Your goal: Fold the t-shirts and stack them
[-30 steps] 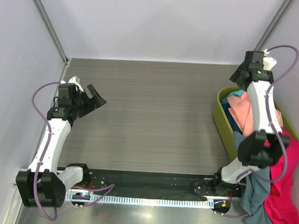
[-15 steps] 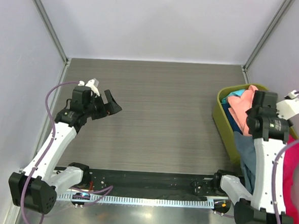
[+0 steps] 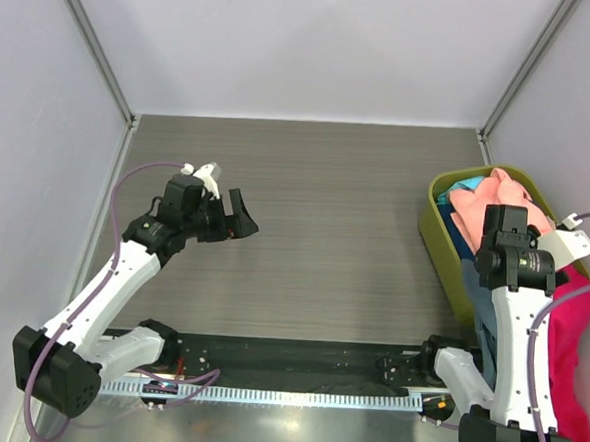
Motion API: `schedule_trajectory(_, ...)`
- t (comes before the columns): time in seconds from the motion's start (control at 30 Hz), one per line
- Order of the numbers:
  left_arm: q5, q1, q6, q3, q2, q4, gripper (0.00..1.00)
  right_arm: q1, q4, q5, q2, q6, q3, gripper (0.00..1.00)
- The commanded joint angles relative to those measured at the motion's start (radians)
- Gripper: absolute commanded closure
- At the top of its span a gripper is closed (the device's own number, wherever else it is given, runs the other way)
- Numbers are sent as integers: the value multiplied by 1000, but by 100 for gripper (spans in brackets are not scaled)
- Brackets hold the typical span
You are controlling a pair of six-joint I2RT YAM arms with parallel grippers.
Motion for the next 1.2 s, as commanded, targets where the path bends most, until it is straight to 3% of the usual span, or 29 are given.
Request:
schedule_trajectory(0.0, 1, -14, 19, -2, 24, -5, 10, -3, -11, 87, -7, 54, -10, 30)
schedule_trajectory(0.17, -5, -37, 20, -3, 27, -9, 11, -12, -13, 92, 16, 60, -13, 32)
schedule_trajectory(0.3, 3, -40, 20, -2, 32, -11, 11, -14, -1, 70, 54, 41, -15, 44)
schedule_trajectory(0.43, -3, -40, 23, 5, 24, -12, 11, -17, 66, -14, 109, -41, -36, 68)
schedule_trajectory(0.47, -9, -40, 25, 5, 21, -14, 11, -17, 86, -32, 112, -61, -50, 91)
schedule_trajectory(0.5, -12, -40, 28, 6, 19, -15, 10, -17, 105, -58, 111, -74, -58, 98)
schedule_trajectory(0.7, -55, -38, 35, 12, 13, -24, 10, -17, 174, -85, 59, -147, -12, 99)
schedule_trajectory(0.8, -71, -32, 40, 17, 10, -29, 10, -17, 185, -158, 72, -179, 152, 99)
schedule_trajectory(1.07, -82, -29, 46, 24, 16, -37, 10, -17, 53, -260, 390, -311, 917, 99)
schedule_trajectory(1.1, -82, -29, 48, 24, 16, -38, 9, -17, -3, -252, 457, -328, 962, 98)
schedule_trajectory(1.13, -82, -29, 48, 24, 16, -38, 9, -17, -28, -249, 483, -338, 988, 31)
schedule_trajectory(1.17, -80, -29, 48, 24, 13, -41, 10, -15, -48, -249, 505, -342, 964, 7)
